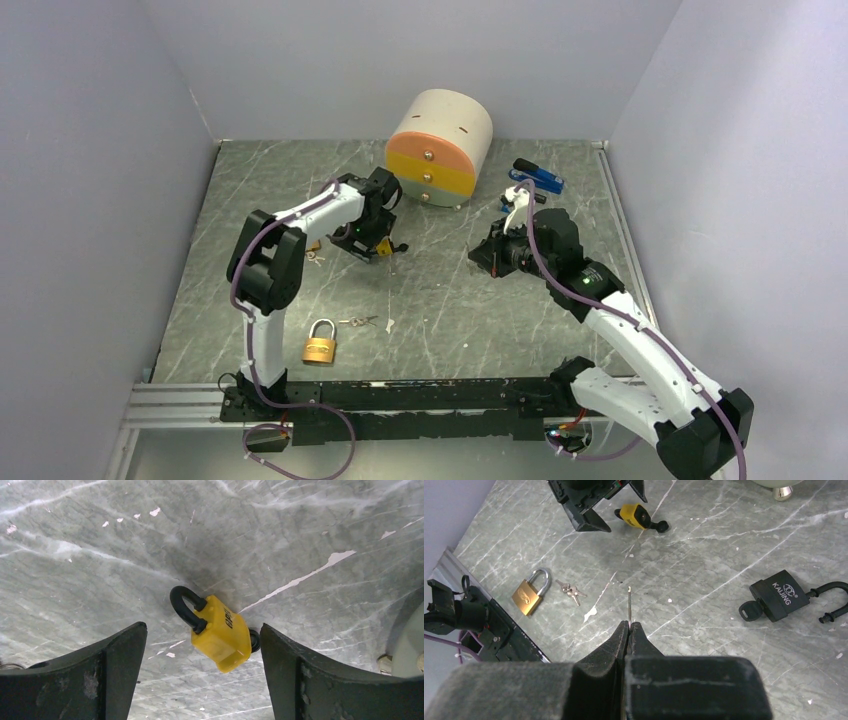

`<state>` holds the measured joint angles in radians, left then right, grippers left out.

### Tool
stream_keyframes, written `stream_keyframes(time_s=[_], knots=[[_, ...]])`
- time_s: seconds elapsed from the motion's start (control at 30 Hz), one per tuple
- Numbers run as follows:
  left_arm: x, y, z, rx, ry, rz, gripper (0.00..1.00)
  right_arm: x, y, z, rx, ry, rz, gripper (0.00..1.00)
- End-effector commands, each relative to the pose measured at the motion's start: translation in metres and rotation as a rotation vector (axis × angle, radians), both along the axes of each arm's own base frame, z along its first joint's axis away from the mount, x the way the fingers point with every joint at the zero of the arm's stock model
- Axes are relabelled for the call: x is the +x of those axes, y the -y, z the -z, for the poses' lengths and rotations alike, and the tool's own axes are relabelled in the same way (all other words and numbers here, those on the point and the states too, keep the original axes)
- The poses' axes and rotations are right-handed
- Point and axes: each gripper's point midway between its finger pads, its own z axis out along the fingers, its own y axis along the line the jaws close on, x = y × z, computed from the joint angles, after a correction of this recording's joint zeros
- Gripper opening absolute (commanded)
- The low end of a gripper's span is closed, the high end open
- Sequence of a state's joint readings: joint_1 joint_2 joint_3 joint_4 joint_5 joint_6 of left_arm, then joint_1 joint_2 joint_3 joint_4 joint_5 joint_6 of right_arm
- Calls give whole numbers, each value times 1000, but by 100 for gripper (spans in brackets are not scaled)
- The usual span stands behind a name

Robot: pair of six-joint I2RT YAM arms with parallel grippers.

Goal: Unlock with the key

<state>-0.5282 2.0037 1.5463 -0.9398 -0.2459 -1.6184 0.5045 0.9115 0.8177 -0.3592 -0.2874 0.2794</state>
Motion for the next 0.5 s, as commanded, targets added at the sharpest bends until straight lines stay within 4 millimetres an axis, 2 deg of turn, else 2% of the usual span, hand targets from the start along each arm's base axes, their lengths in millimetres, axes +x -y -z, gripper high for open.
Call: stream_keyframes(time_s=[0.0, 0.17, 0.3, 0.4, 0.47], knots=[[-6, 5, 8, -44, -22, -55, 84, 3, 3, -8, 2, 43, 11, 0], [-2, 7, 15, -105, -19, -100, 67, 3, 3, -11, 4, 47, 12, 0], [3, 9, 13, -131, 6, -101, 40, 1, 4, -14, 11, 52, 15, 0], [9, 15, 10, -195, 42, -67, 5, 0, 3, -18, 20, 58, 8, 0], [16, 23, 4, -249, 89, -11, 3, -2, 3, -20, 23, 58, 2, 0]])
